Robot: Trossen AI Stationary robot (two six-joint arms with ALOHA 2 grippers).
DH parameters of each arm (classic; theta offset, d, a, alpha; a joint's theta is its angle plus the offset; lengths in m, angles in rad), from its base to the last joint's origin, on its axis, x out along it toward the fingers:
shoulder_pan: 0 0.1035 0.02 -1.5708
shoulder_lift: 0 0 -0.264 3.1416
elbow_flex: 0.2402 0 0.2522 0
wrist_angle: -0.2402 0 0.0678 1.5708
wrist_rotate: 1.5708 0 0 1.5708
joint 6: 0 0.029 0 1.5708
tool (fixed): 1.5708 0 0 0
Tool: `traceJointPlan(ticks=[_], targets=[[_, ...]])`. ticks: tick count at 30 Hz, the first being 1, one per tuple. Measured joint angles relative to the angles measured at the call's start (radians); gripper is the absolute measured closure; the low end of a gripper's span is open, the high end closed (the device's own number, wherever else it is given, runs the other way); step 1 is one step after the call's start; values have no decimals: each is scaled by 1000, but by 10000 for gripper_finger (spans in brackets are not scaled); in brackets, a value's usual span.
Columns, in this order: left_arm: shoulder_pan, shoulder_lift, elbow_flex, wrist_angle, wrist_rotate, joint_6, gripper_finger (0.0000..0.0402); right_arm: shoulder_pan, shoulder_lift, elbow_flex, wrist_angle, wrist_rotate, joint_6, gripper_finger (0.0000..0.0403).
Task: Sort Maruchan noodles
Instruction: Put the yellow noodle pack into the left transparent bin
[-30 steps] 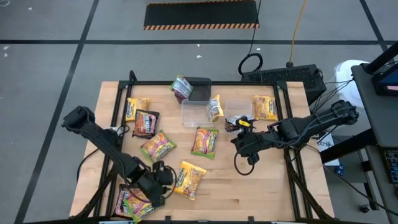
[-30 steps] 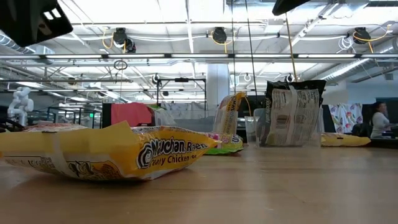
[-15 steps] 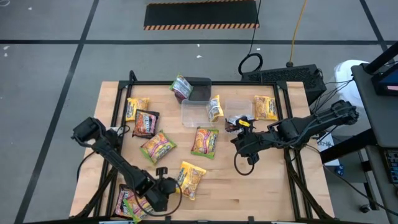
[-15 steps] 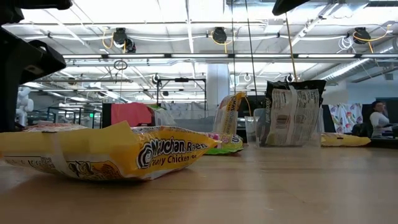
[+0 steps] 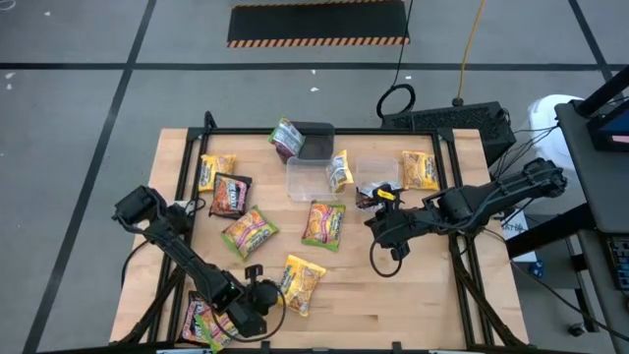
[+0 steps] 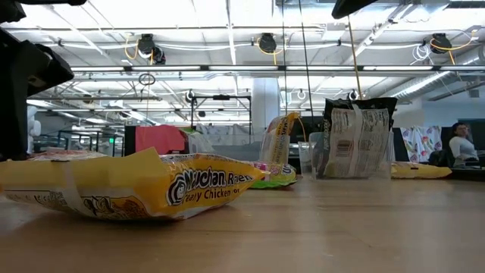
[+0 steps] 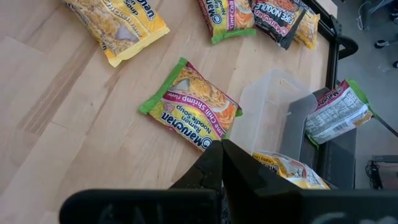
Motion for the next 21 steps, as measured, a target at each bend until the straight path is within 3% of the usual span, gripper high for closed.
traceJointPlan(ticks=[21], targets=[[-21,137,6,104,-46,-56,305,0,0,0,1,-1,-5,403]])
